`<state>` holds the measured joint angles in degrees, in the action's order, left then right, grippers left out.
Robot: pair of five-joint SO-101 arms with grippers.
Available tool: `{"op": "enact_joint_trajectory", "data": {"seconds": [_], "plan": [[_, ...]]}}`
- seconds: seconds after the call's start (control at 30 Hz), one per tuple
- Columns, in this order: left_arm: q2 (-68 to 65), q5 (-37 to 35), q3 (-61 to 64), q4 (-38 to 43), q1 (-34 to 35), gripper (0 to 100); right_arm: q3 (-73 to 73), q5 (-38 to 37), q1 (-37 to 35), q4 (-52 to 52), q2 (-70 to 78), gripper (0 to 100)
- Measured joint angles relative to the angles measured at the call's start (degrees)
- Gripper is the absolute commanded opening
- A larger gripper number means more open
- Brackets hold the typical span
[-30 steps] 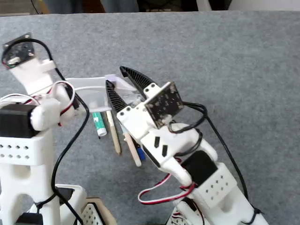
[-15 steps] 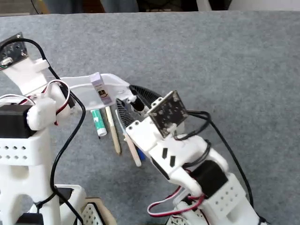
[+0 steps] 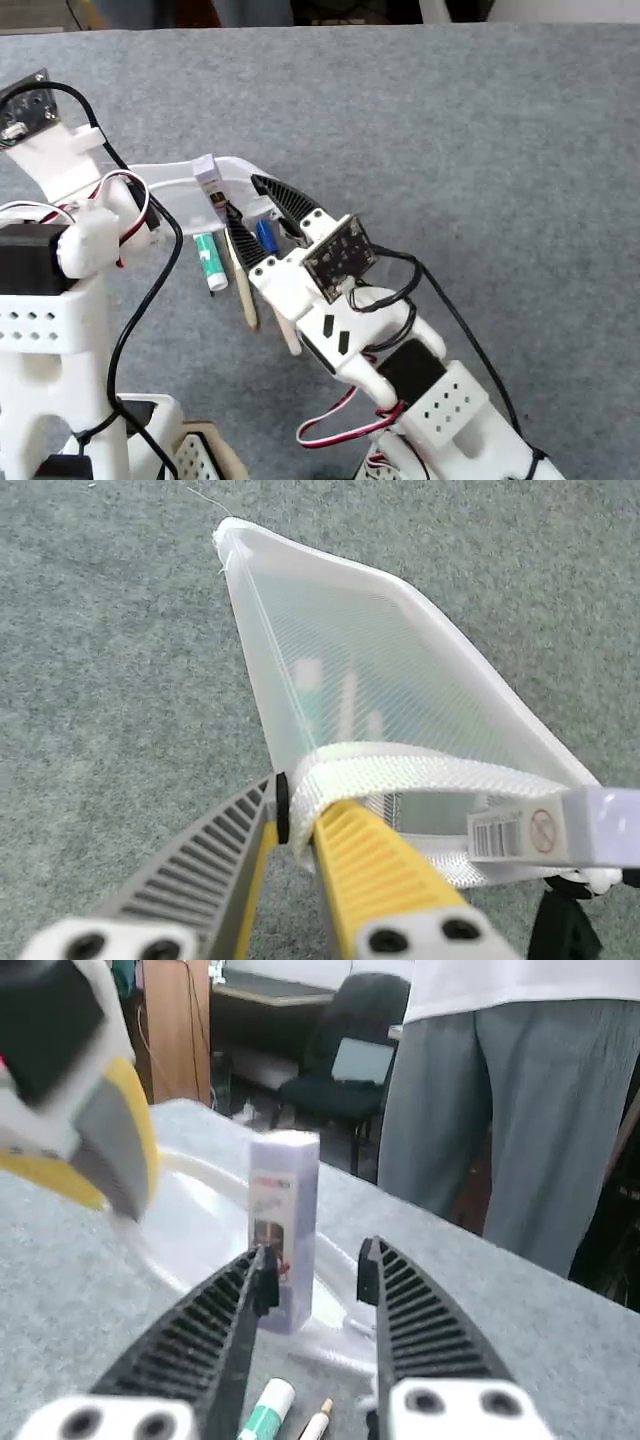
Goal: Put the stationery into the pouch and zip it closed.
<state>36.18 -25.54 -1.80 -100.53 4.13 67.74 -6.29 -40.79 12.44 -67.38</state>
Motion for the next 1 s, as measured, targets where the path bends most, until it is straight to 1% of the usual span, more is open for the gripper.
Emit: {"op": "enact_joint_trajectory", "data": {"seconds": [0.17, 0.33, 0.43, 0.57, 0.73, 1.0], "plan": [[0.00, 0.00, 0.00, 0.00, 0.00, 3, 5.36, 0.00, 0.00, -9.32, 1.49, 14.5], [0.00, 0.00, 0.00, 0.00, 0.09, 3, 5.63, 0.00, 1.85, -10.20, 6.07, 14.3], [0.00, -0.09, 0.00, 0.00, 0.09, 3, 4.48, 0.00, 2.37, -10.20, 7.47, 10.5], [0.09, -0.18, 0.00, 0.00, 0.09, 3, -0.44, 0.00, 2.81, -6.59, 8.18, 6.1], [0.09, 0.00, 0.00, 0.00, 0.09, 3, -7.65, 0.00, 2.73, 1.32, 8.09, 6.0], [0.09, 0.00, 0.00, 0.00, 0.09, 3, -9.58, 0.00, 2.73, 10.73, 5.71, 6.0]]}}
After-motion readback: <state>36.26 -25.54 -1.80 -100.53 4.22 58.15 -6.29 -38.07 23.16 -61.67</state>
